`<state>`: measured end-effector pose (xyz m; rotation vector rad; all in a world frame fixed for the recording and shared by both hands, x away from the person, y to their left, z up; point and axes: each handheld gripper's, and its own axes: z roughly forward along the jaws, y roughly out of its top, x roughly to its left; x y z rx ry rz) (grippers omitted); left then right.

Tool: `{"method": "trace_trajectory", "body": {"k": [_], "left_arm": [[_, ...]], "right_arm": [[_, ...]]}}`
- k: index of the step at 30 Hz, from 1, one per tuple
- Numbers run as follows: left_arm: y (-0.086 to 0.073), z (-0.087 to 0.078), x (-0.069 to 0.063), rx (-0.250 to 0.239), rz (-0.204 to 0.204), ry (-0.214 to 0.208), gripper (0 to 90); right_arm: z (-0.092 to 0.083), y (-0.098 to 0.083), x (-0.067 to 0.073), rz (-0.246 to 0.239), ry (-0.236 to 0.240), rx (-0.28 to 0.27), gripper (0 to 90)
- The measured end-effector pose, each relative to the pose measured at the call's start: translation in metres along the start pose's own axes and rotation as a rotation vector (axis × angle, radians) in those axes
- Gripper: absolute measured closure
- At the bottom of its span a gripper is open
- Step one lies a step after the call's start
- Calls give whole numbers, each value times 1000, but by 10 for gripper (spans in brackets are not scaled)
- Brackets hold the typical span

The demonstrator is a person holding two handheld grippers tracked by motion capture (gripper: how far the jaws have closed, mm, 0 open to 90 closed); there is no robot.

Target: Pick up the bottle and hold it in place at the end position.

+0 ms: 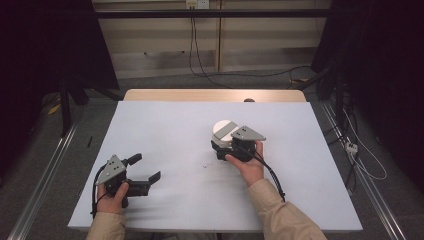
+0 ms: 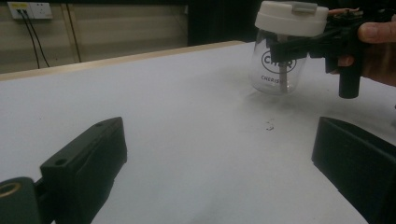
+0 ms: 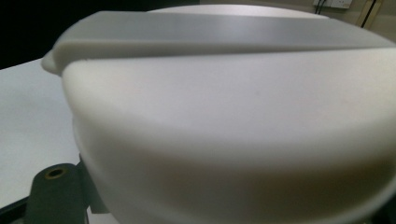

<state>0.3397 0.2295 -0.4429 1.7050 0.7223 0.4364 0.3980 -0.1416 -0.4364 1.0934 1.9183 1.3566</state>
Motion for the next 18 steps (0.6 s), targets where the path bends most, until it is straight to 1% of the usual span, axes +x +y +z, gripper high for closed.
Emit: {"method": "trace_trajectory", "body": {"k": [6, 12, 18], "left_arm": [[0, 0, 0, -2, -3, 0, 30], [0, 0, 0, 2, 0, -2, 30], [0, 1, 0, 3, 1, -4, 31]], "right_arm": [[6, 3, 2, -3, 7, -3, 186], [11, 2, 2, 1, 14, 9, 186], [16, 3, 2, -11, 26, 11, 185]]}}
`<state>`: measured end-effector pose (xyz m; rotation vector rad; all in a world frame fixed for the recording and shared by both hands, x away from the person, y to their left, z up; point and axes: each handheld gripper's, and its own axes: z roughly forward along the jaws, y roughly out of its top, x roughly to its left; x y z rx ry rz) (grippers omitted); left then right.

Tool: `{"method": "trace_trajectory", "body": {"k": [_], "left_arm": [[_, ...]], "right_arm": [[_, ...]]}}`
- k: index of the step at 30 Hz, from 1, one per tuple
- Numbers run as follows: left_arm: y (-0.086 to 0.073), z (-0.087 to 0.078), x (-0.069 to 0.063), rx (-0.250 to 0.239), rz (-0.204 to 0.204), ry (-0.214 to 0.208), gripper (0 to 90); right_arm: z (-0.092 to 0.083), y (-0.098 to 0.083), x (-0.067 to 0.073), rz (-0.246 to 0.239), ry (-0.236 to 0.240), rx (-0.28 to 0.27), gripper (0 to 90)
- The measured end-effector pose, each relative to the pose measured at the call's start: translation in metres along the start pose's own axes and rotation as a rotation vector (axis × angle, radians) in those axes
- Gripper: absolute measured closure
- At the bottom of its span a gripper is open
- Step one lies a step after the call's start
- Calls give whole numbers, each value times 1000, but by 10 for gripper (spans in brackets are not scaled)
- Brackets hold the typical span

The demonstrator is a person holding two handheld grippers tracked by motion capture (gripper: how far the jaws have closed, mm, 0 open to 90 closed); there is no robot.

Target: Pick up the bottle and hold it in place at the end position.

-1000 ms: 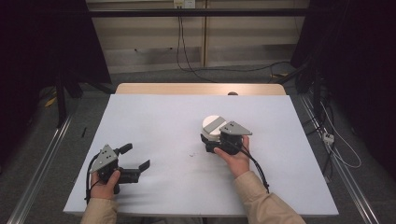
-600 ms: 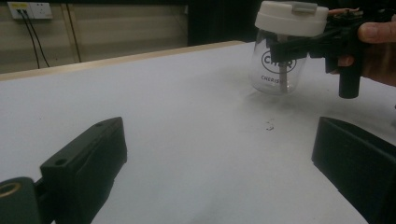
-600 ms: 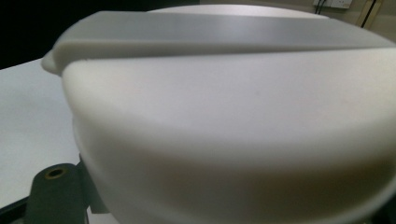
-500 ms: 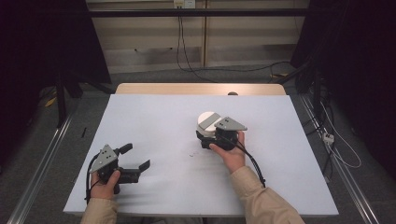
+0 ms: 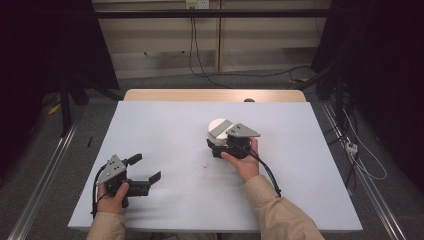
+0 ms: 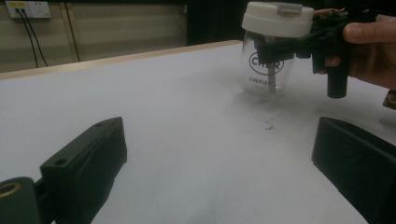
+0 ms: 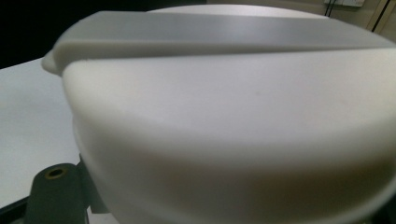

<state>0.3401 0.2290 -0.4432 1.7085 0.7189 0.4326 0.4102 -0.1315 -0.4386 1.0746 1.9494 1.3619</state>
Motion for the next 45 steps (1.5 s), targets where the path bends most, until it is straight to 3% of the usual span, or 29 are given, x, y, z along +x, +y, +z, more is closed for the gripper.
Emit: {"method": "trace_trajectory", "body": {"k": [45], "left_arm": [[0, 1, 1, 1, 0, -3, 31]], "right_arm": [[31, 4, 6, -19, 20, 17, 186]]}}
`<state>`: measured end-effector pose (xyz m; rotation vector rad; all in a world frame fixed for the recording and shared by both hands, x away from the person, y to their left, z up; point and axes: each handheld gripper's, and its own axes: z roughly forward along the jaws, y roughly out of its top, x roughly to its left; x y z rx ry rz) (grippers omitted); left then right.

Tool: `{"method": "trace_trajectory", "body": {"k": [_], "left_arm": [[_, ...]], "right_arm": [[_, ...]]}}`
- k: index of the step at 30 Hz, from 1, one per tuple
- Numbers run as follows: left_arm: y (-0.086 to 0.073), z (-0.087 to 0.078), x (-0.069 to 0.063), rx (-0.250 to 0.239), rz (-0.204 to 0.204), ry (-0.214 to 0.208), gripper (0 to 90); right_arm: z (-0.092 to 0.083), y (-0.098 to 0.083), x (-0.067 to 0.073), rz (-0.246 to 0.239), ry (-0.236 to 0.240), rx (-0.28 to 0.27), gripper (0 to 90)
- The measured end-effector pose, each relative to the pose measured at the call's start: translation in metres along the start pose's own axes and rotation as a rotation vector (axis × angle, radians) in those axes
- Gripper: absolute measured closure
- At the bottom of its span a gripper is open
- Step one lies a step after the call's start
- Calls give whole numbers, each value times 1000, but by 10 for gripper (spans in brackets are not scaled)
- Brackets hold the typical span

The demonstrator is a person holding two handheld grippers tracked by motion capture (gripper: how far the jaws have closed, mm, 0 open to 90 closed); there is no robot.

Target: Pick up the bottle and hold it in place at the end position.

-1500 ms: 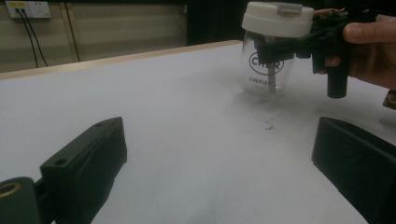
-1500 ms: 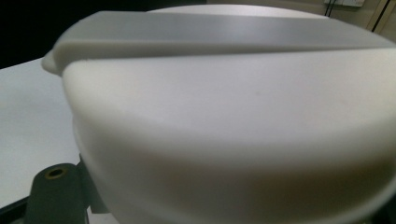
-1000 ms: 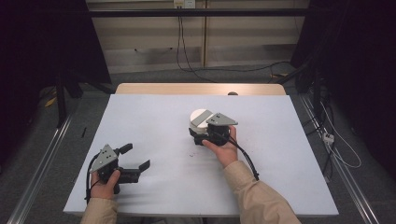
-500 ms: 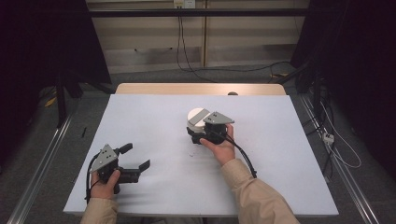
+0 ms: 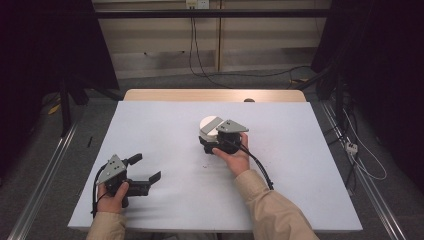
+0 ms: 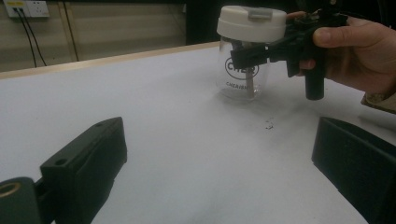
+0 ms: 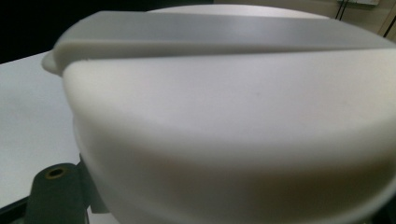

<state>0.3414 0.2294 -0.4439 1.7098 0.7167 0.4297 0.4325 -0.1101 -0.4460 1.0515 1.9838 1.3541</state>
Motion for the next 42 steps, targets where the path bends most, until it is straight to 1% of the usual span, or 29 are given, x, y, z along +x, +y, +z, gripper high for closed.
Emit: {"method": "trace_trajectory", "body": {"k": [20, 30, 34, 42], "left_arm": [[0, 1, 0, 2, -2, -2, 31], [0, 1, 0, 3, -4, 1, 31], [-1, 3, -1, 13, -7, 0, 30], [2, 11, -3, 13, -22, 1, 28]], "right_arm": [[3, -5, 1, 3, 9, 15, 185], [2, -6, 3, -9, 13, 23, 186], [1, -7, 2, -8, 13, 19, 185], [1, -7, 2, -6, 16, 24, 185]]}}
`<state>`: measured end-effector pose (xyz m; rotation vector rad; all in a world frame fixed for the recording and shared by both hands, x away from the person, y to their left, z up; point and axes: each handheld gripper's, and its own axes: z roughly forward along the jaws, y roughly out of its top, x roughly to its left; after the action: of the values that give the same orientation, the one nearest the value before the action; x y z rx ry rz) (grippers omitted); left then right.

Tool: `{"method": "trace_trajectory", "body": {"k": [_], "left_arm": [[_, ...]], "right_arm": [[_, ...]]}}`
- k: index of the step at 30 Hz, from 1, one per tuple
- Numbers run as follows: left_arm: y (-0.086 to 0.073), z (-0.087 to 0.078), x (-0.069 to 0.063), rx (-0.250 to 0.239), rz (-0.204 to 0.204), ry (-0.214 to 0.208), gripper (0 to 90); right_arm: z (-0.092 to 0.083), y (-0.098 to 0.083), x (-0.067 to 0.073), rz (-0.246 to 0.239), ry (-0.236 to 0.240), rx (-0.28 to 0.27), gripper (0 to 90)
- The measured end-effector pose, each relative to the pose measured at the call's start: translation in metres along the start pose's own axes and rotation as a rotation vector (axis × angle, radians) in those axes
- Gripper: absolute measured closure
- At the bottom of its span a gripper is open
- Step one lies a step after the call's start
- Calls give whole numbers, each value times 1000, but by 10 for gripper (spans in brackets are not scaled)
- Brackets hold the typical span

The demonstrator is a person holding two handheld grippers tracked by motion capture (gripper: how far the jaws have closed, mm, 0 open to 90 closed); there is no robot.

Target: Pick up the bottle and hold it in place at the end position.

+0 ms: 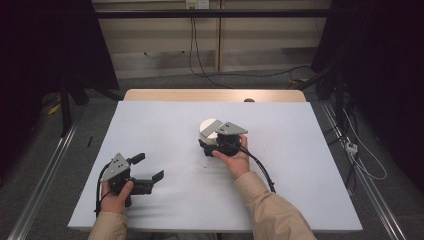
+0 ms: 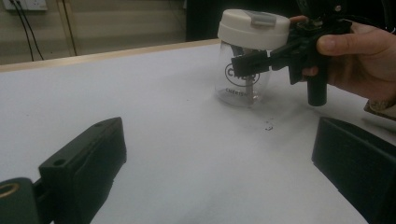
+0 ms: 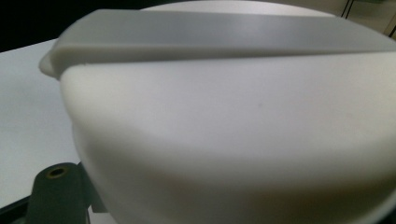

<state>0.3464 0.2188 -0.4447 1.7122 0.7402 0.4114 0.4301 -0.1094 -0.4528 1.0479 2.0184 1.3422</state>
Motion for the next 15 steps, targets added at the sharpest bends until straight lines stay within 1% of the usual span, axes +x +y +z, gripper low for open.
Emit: {"method": "trace_trajectory", "body": {"k": [3, 4, 9, 11, 13, 15], "left_arm": [[3, 4, -1, -4, -3, 0, 28], [5, 6, -2, -11, -11, -3, 28], [11, 12, -3, -21, -14, -5, 28], [13, 15, -3, -21, -16, 3, 30], [14, 18, -3, -19, -31, 11, 30], [15, 20, -2, -20, -34, 11, 30]], "right_arm": [[0, 0, 0, 0, 1, -1, 185], [0, 0, 0, 1, 1, 0, 185], [0, 0, 0, 1, 2, 2, 185], [0, 0, 0, 0, 1, 1, 186], [0, 0, 0, 0, 2, 1, 186], [0, 0, 0, 0, 3, 0, 186]]}}
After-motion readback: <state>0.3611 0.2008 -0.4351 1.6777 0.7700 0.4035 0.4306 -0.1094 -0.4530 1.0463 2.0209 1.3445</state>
